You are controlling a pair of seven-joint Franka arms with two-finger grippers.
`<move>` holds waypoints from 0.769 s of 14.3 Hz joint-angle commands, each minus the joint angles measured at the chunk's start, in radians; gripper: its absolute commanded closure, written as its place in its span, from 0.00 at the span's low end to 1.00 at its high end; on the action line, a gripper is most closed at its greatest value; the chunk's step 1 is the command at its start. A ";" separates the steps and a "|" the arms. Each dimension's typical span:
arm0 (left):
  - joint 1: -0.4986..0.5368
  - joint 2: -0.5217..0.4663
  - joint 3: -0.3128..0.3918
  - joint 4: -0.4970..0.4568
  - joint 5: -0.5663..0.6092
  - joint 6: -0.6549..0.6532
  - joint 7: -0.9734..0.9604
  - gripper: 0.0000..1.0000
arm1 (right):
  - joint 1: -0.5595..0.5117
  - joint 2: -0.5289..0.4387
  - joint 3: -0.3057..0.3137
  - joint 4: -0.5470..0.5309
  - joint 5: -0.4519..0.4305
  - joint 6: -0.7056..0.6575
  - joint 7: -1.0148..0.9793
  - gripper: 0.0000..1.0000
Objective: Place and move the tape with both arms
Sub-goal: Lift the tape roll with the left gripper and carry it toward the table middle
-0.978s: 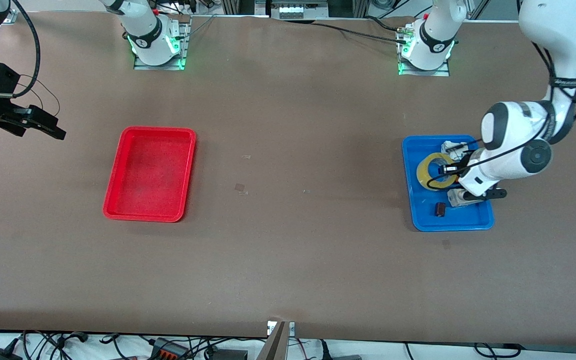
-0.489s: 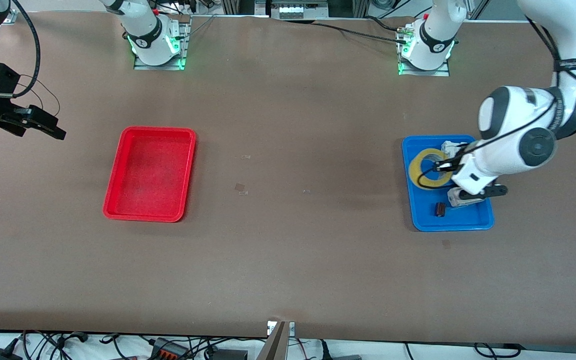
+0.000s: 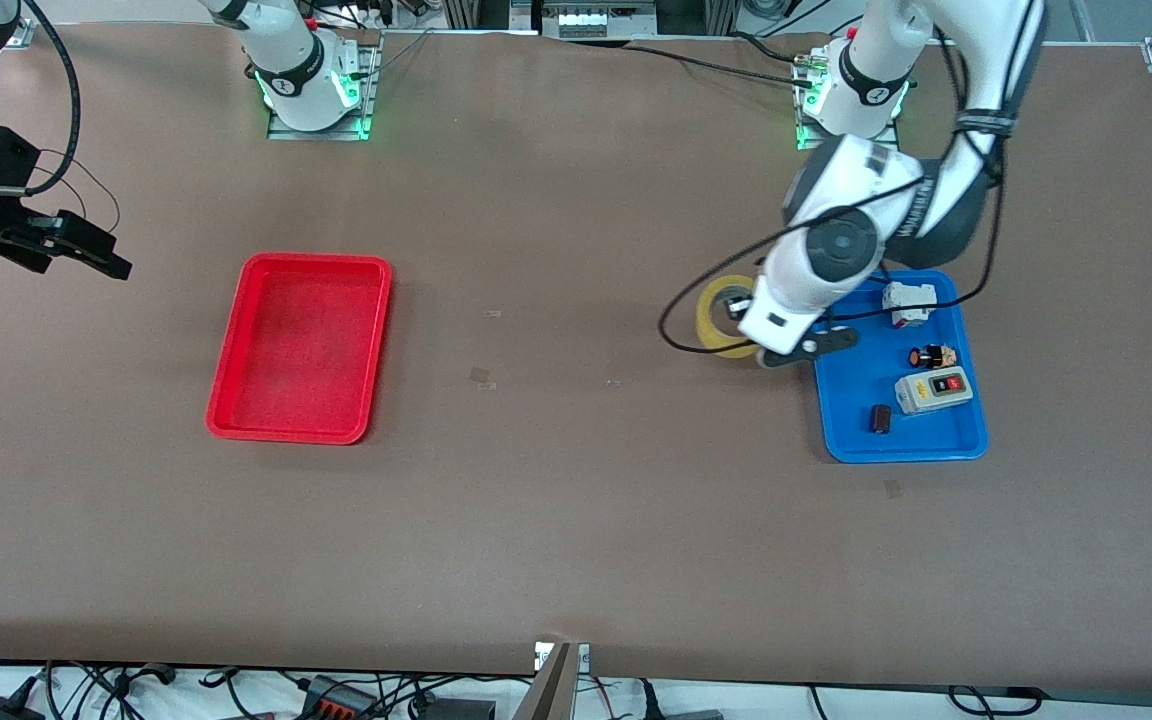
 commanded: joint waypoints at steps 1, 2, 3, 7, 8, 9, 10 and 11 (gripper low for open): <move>-0.100 0.103 0.013 0.140 -0.012 -0.026 -0.137 0.86 | -0.010 -0.002 0.003 0.014 0.014 -0.016 -0.018 0.02; -0.126 0.130 0.013 0.174 -0.015 -0.026 -0.169 0.86 | -0.010 -0.002 0.003 0.014 0.014 -0.016 -0.018 0.02; -0.149 0.157 0.013 0.209 -0.035 -0.026 -0.201 0.86 | -0.010 -0.002 0.003 0.014 0.014 -0.016 -0.018 0.02; -0.228 0.277 0.013 0.346 -0.057 -0.024 -0.309 0.85 | -0.010 -0.002 0.003 0.014 0.014 -0.016 -0.018 0.02; -0.249 0.312 0.013 0.382 -0.057 -0.024 -0.350 0.85 | -0.010 -0.002 0.003 0.014 0.014 -0.016 -0.018 0.02; -0.270 0.343 0.013 0.413 -0.060 -0.024 -0.378 0.85 | -0.010 -0.001 0.003 0.014 0.014 -0.016 -0.018 0.02; -0.280 0.375 0.013 0.447 -0.060 -0.023 -0.399 0.85 | -0.010 -0.001 0.003 0.014 0.014 -0.016 -0.018 0.02; -0.289 0.406 0.013 0.479 -0.061 -0.012 -0.419 0.85 | -0.010 -0.001 0.005 0.014 0.014 -0.016 -0.018 0.02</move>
